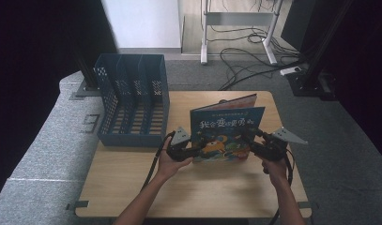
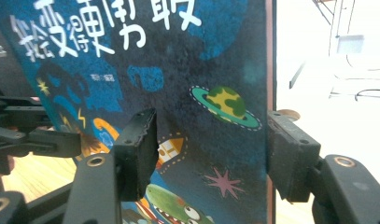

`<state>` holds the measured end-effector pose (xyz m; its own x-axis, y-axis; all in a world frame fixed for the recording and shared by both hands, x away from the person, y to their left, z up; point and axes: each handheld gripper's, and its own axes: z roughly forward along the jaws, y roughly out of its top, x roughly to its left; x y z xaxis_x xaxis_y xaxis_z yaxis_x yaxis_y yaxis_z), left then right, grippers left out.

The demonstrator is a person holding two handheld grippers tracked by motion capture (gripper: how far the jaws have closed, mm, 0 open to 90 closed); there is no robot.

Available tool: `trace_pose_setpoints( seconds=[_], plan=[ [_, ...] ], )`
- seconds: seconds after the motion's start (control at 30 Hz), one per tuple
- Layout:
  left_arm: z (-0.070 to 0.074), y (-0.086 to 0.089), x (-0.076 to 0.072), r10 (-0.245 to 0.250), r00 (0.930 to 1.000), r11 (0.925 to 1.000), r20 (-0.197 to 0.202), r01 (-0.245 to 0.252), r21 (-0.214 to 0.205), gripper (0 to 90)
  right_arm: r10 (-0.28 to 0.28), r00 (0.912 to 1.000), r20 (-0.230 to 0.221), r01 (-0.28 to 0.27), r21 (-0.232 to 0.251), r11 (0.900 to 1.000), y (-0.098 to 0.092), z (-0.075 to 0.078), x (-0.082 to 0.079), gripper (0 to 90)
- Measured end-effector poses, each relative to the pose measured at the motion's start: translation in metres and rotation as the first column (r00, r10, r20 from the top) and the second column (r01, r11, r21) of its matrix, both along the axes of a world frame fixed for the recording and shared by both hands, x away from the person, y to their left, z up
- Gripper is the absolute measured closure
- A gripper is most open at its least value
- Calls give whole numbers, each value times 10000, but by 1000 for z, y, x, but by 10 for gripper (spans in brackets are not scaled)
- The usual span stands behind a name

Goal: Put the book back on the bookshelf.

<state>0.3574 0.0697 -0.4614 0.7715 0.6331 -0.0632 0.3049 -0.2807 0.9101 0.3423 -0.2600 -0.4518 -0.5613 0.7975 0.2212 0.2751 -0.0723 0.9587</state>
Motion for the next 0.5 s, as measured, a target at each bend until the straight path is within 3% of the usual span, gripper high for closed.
trace_pose_setpoints(
  seconds=[0.33, 0.5],
  plan=[
    [0, 1, 0, -40, 10000, 10000, -10, 40, -29, 544, -39, 9997, -249, 43, 168, 9999, 3, 1, 7, 352],
    [0, 4, 1, 143, 9999, 9999, -85, -144, -63, 536, 146, 9992, -367, -147, -41, 9999, 7, 6, 12, 349]
  ],
)
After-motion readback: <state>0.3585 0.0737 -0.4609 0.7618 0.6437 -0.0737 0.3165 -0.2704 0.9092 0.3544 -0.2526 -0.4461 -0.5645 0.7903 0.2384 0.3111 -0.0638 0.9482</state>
